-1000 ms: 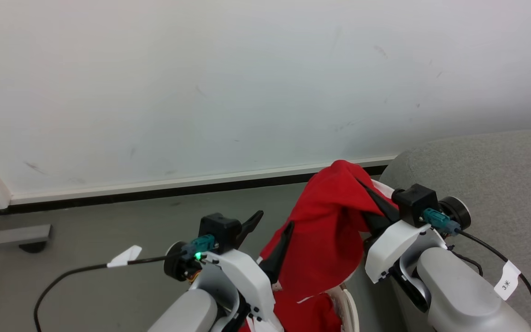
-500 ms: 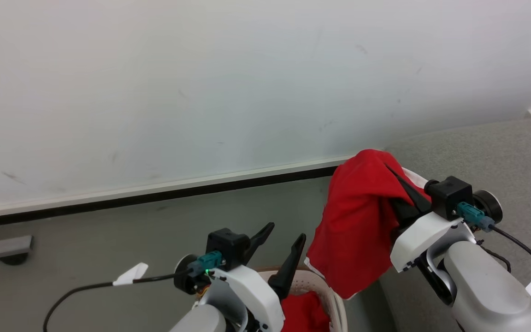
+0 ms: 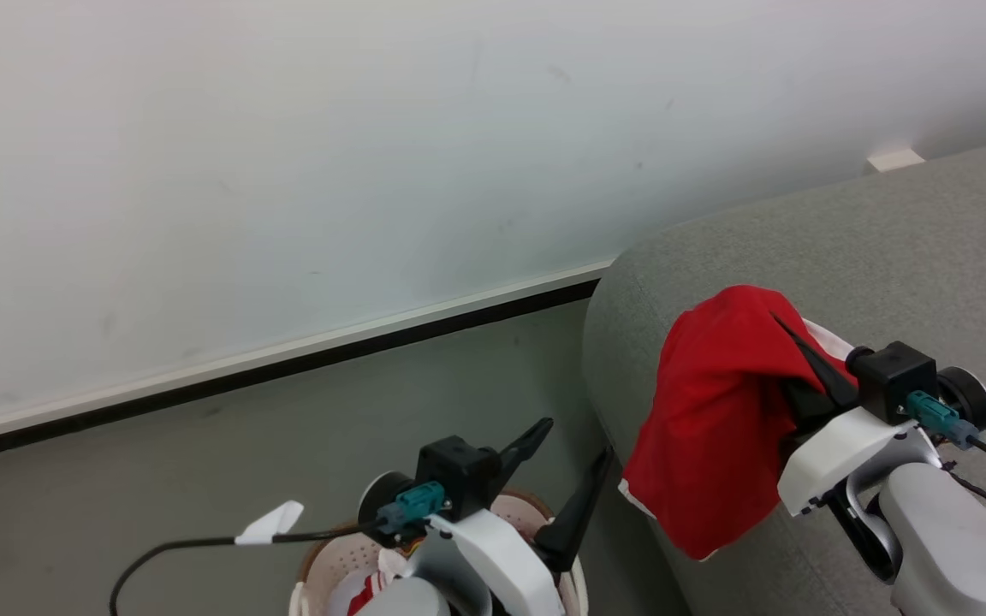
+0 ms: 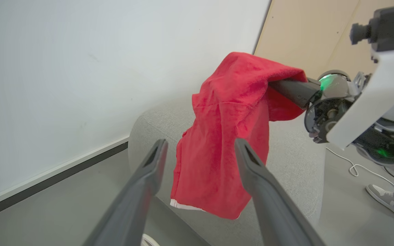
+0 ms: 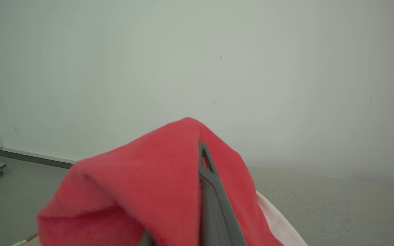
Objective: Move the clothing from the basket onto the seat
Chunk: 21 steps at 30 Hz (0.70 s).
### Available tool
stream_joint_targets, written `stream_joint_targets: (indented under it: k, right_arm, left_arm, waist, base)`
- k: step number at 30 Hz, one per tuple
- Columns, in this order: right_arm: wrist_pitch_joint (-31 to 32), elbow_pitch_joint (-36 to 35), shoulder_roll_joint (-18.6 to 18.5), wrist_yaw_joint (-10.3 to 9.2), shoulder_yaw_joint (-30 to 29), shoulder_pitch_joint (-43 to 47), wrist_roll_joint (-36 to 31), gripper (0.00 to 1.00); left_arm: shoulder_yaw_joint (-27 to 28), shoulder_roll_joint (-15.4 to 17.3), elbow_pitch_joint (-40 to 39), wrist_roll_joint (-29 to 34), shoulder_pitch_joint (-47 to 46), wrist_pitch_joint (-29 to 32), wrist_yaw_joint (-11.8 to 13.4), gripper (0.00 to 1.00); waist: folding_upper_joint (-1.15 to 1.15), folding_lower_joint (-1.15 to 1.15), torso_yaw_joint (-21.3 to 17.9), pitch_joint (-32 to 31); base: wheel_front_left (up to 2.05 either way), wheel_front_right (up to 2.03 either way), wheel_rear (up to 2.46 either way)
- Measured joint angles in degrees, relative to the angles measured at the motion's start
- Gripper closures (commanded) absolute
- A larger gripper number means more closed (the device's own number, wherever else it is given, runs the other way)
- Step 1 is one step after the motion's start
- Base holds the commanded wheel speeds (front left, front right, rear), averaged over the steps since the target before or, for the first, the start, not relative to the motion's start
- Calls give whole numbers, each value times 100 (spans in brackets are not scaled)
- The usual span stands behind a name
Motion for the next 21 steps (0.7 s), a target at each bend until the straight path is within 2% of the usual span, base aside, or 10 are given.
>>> stream_joint_targets:
  k: [12, 21]
  right_arm:
    - [65, -456, -477, 0, -405, 371, 19, 100]
    - [174, -856, -509, 0, -1039, 430, 18, 100]
  left_arm:
    - [-338, -116, -49, 108, -1, -205, -48, 0]
    - [-517, -75, -177, 319, -278, -224, -88, 0]
  waist:
    - [0, 0, -580, 131]
    - [0, 0, -626, 631]
  base:
    - [0, 0, 0]
    - [0, 0, 0]
